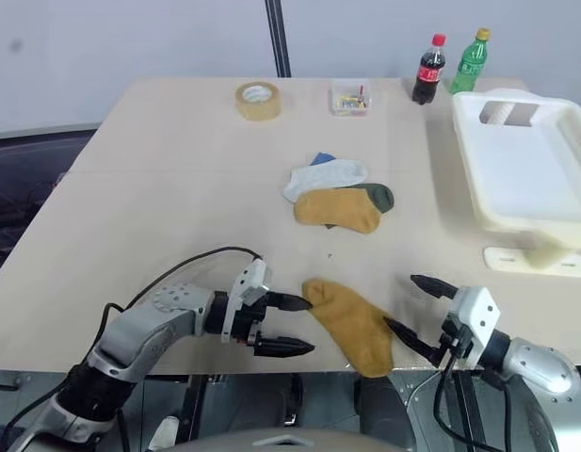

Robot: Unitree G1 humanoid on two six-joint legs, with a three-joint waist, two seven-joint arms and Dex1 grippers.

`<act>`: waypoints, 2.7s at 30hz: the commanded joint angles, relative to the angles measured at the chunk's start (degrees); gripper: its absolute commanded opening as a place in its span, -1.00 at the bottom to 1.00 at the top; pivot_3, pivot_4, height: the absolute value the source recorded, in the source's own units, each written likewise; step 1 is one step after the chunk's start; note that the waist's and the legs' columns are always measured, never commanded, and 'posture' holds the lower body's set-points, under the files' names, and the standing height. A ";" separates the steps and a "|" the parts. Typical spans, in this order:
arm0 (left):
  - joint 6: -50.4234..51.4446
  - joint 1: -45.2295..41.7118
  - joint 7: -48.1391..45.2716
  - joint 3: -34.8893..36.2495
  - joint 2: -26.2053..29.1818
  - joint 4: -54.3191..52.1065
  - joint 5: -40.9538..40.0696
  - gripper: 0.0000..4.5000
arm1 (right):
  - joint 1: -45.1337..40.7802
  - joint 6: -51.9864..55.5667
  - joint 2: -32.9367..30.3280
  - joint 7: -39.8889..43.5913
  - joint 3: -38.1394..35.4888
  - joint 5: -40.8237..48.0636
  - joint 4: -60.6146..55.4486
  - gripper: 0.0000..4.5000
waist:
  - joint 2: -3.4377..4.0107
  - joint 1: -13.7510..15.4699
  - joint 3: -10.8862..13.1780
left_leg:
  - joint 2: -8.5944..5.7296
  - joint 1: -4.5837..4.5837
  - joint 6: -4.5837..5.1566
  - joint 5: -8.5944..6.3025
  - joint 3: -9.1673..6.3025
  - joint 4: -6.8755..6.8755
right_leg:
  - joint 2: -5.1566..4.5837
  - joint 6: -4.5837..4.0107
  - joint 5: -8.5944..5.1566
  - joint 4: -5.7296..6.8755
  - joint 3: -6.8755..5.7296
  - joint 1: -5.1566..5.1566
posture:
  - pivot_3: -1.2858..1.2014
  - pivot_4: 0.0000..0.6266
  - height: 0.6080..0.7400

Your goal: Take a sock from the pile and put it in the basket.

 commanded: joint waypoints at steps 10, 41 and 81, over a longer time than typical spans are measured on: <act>1.10 1.74 0.54 -0.10 0.71 -0.36 -0.40 1.00 | -0.06 10.19 -5.71 -0.77 3.86 -3.27 -3.06 -0.09 | -0.03 0.11 -0.01 | -0.02 -0.02 0.00 0.00 -0.01 0.01 | 0.00 0.00 0.00 -0.02 0.00 0.00 | 0.03 -0.52 1.00; -4.32 -9.68 1.93 4.61 -7.26 14.58 1.10 1.00 | -15.82 -20.20 -5.38 0.92 10.78 -20.09 13.71 -0.98 | -0.17 0.02 0.07 | -0.16 -0.05 -0.01 0.01 -0.04 0.05 | 0.05 0.01 0.01 0.01 -0.06 -0.02 | 0.03 -0.52 1.00; -13.96 -5.45 8.81 6.71 -7.20 13.16 11.27 1.00 | -23.27 -38.65 -5.24 -6.81 13.59 -26.72 25.49 -0.98 | -0.13 -0.04 0.05 | -0.07 0.16 -0.06 0.04 0.08 0.06 | 0.07 -0.02 0.01 0.30 0.13 0.00 | 0.03 -0.52 1.00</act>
